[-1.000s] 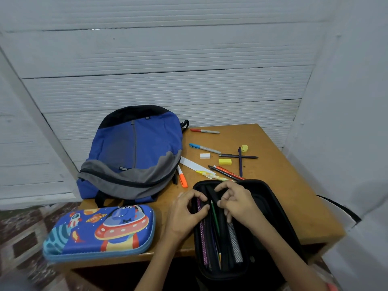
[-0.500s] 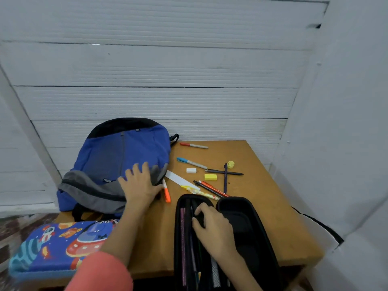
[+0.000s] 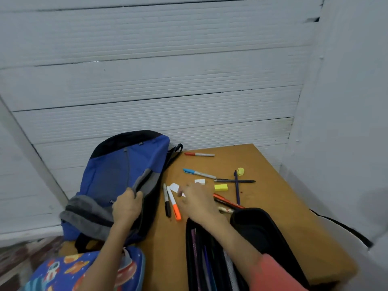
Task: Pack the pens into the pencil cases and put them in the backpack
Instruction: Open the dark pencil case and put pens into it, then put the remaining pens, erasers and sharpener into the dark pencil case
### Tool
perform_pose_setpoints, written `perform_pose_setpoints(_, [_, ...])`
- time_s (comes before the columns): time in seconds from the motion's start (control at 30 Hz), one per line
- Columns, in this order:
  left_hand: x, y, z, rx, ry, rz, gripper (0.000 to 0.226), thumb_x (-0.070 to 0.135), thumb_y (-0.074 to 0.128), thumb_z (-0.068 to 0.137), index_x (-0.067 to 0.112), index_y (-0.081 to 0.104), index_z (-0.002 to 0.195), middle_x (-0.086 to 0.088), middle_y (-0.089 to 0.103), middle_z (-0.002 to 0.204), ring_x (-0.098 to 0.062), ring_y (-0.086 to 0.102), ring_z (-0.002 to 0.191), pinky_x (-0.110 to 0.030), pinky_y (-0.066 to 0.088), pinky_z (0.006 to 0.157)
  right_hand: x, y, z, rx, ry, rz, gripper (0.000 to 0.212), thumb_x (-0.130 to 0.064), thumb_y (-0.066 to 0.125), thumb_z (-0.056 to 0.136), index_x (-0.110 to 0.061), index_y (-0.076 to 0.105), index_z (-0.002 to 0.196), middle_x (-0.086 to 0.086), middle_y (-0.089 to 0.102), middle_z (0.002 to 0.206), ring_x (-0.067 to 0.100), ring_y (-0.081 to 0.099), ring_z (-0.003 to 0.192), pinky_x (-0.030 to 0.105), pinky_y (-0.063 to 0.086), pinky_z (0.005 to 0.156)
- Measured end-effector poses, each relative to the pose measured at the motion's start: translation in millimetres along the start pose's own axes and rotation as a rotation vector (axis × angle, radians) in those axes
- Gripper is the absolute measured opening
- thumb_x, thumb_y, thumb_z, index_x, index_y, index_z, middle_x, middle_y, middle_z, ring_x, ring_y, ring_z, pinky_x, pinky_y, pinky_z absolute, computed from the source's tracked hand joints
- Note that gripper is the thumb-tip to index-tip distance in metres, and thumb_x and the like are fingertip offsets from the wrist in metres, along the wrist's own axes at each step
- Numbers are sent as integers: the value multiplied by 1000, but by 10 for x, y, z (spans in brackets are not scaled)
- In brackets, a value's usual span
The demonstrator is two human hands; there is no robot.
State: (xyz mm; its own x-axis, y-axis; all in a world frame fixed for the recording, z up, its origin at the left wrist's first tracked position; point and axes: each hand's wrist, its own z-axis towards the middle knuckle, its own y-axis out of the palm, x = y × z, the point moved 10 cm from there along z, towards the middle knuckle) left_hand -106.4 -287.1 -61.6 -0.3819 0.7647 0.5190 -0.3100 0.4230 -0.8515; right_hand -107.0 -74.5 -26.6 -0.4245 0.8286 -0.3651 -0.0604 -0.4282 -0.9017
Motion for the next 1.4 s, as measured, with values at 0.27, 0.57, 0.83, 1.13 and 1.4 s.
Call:
perform_pose_setpoints(0.27, [116,42,-61,16,79,86,22,28,43,99,8,46,91,-12,55,88,-32,57,83,-37,39,69,-116,868,447,-305,-123,-273,47,-29,45,97,-18,41,143,12,39,147,34,33,136,54,23,110])
perform_pose_setpoints(0.57, [431,110,-271,71,234,337,19,29,40,99,11,41,95,-7,62,87,-32,64,83,-32,37,60,662,553,421,-262,2,-227,42,-33,49,96,-23,52,136,11,53,131,33,52,115,39,44,90])
perform_pose_setpoints(0.83, [416,286,-453,-166,151,188,45,39,43,99,9,38,132,-12,48,138,-33,49,124,-41,43,92,732,-13,-36,-107,54,418,56,-39,51,98,-30,32,150,-4,32,154,13,24,144,24,22,110])
perform_pose_setpoints(1.13, [799,759,-1957,-462,487,156,114,87,-10,59,22,-17,152,6,-34,154,-9,-33,141,-33,-18,117,1835,-519,-1430,-49,367,355,34,-35,70,85,-39,59,118,-11,49,115,6,48,107,23,42,89])
perform_pose_setpoints(1.4, [857,815,-2119,-433,493,249,103,84,-9,62,21,-26,142,8,-36,147,-15,-36,139,-31,-19,114,1927,-311,-1677,-15,458,423,37,-11,73,83,-22,64,118,-17,54,58,-3,53,56,12,40,54])
